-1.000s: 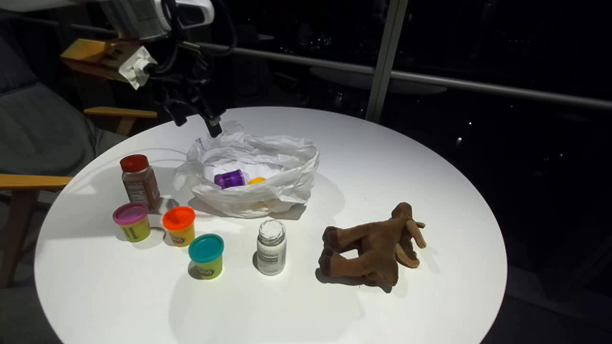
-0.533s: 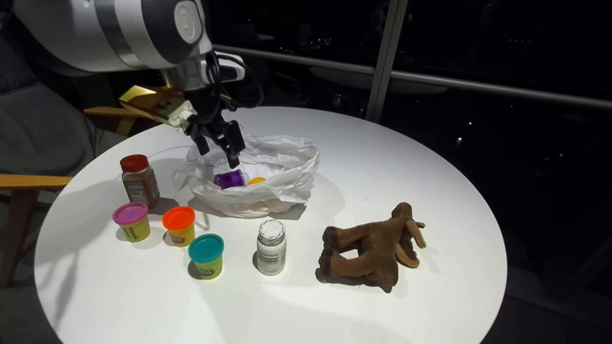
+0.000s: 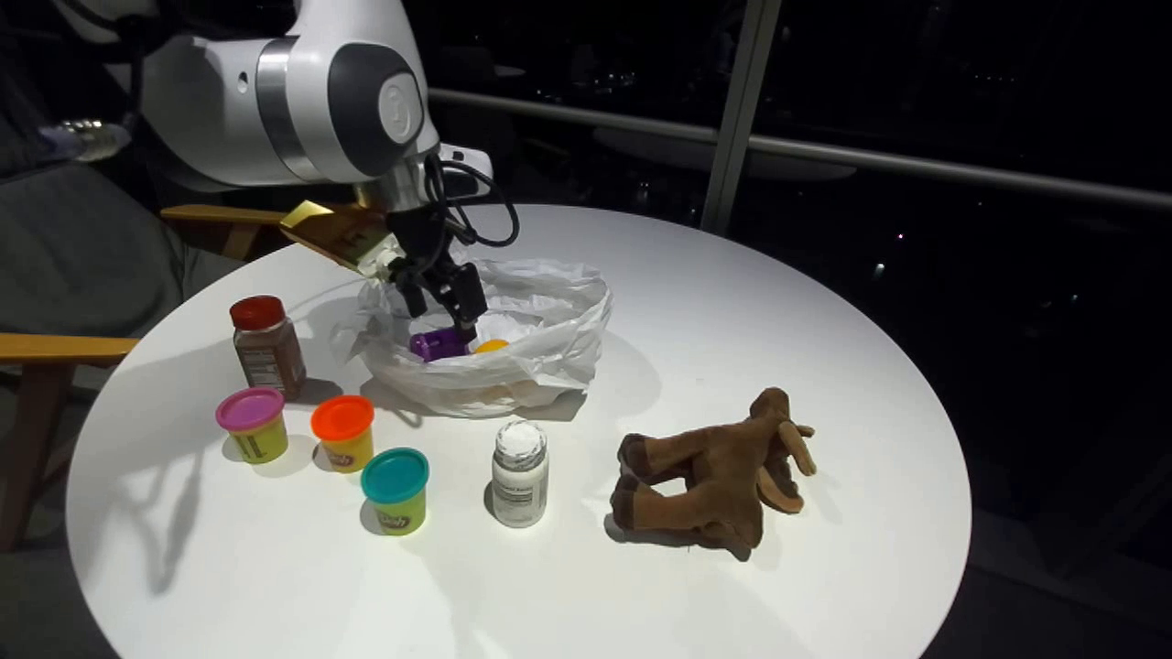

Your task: Pick the objects in the plastic bag and put them on the table

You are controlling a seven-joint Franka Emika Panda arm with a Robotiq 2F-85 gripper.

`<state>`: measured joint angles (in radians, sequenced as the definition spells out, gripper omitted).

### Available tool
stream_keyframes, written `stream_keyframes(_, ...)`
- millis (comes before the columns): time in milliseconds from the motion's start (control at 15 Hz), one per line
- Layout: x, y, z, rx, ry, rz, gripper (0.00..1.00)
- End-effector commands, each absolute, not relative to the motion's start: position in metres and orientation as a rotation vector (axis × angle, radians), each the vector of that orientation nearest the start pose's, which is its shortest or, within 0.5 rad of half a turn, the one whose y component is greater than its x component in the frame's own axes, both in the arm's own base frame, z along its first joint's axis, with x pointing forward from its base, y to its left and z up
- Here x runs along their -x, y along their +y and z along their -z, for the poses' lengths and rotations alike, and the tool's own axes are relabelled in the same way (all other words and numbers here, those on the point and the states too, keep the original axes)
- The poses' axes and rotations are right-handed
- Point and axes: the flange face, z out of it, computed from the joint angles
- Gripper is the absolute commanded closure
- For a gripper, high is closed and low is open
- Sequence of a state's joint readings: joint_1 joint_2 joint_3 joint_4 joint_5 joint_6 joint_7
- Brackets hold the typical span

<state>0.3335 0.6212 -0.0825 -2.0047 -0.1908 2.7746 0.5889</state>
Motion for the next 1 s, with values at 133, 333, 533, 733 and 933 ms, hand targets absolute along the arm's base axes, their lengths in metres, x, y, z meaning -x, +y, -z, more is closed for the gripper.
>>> stream_keyframes(133,-0.607,0.161,-0.142,3.199,0.328,0.243,0.49)
stream_keyframes(333,-0.61,0.155,-0.141,3.211,0.37,0.25,0.72)
stream_keyframes(533,-0.61,0.154,-0.163,3.201,0.396,0.334,0.74)
stream_keyframes(733,-0.608,0.166,-0.198,3.188,0.393,0.436,0.74)
stream_keyframes(933,-0.606,0.188,-0.238,3.166,0.359,0.541,0.74)
